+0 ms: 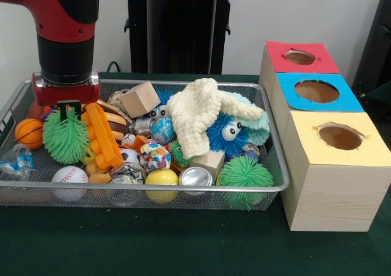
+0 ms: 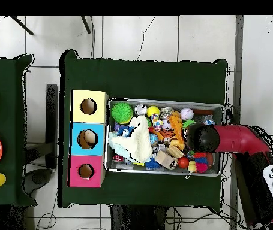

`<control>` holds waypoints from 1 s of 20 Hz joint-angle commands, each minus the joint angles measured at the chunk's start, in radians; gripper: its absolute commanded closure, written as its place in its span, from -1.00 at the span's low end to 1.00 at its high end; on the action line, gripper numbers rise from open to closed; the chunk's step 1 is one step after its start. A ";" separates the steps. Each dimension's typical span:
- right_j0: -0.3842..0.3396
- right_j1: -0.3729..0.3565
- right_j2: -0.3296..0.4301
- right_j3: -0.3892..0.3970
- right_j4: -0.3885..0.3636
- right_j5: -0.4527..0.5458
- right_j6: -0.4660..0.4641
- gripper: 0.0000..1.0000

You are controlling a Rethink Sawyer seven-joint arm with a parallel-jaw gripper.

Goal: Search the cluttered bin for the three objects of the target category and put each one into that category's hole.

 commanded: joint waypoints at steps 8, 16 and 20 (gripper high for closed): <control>-0.013 0.041 0.007 0.070 -0.015 0.071 -0.102 1.00; -0.015 0.039 0.008 0.073 -0.018 0.067 -0.106 1.00; -0.013 0.037 0.005 0.079 -0.019 0.062 -0.098 1.00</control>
